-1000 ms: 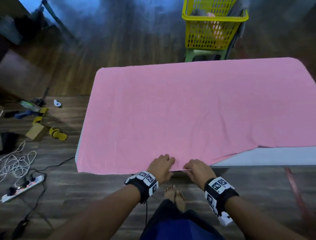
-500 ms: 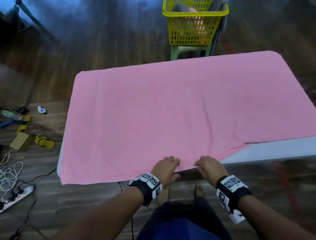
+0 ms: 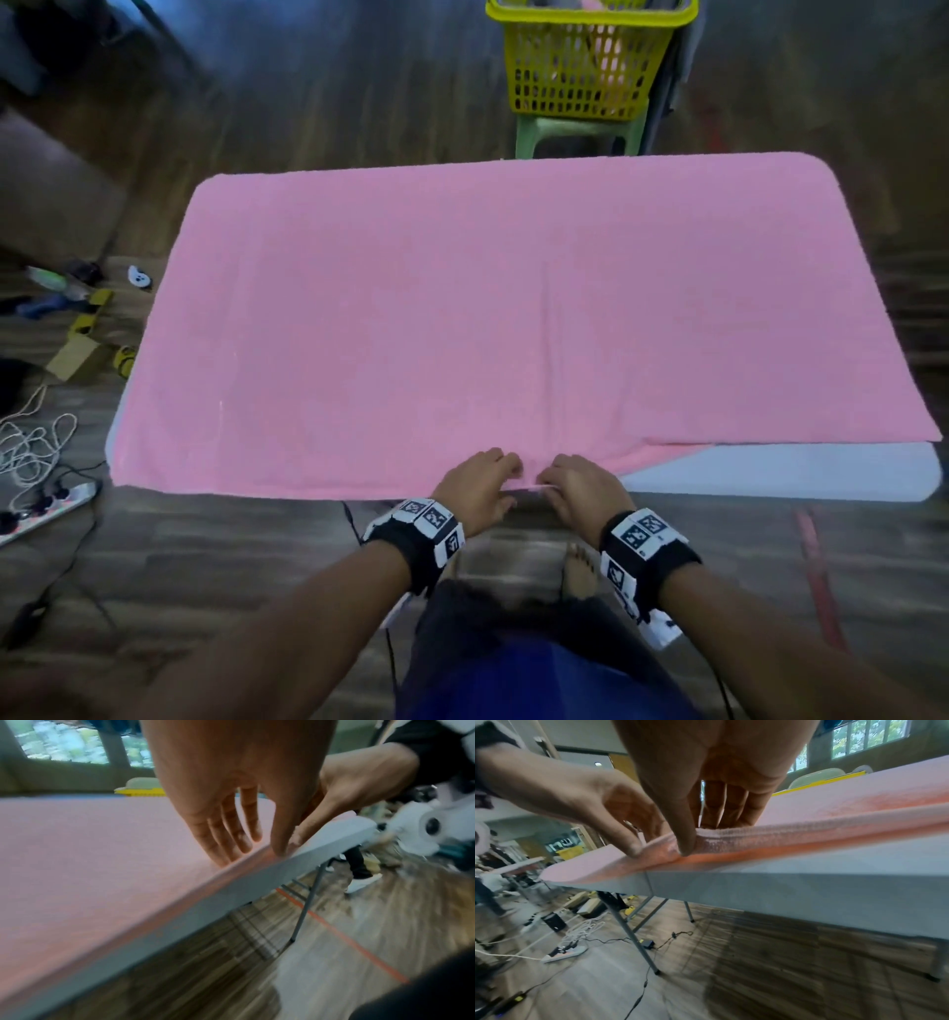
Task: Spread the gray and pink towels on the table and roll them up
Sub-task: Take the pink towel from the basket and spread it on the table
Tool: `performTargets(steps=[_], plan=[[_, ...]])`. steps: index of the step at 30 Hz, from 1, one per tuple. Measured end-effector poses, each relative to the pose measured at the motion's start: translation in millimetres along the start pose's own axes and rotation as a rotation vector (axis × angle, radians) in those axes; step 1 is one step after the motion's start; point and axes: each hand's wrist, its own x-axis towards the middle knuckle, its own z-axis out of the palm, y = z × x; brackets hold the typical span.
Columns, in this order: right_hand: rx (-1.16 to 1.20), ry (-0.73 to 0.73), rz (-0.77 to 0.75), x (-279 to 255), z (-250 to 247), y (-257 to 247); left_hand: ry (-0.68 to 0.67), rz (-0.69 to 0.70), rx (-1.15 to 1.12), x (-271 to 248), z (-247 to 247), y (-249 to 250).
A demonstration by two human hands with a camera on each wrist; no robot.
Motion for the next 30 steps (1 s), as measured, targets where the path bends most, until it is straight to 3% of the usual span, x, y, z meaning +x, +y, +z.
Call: performTargets(steps=[3, 9, 17, 23, 27, 30], plan=[[-0.028, 0.030, -0.042, -4, -5, 7, 0.030, -0.091, -0.041, 9, 14, 27], [-0.119, -0.018, 0.096, -26, -22, 65, 0.054, -0.201, 0.044, -1, 12, 27], [-0.073, 0.020, 0.043, -35, -26, 77, -0.029, -0.097, 0.022, 37, 22, 82], [-0.117, -0.056, 0.276, -44, -45, 117, -0.100, -0.055, 0.054, 44, 9, 72], [-0.038, -0.073, 0.300, -51, -43, 121, -0.120, 0.093, 0.052, 65, 10, 96], [-0.054, -0.034, 0.302, -50, -44, 122, -0.118, 0.122, 0.101, 81, 19, 118]])
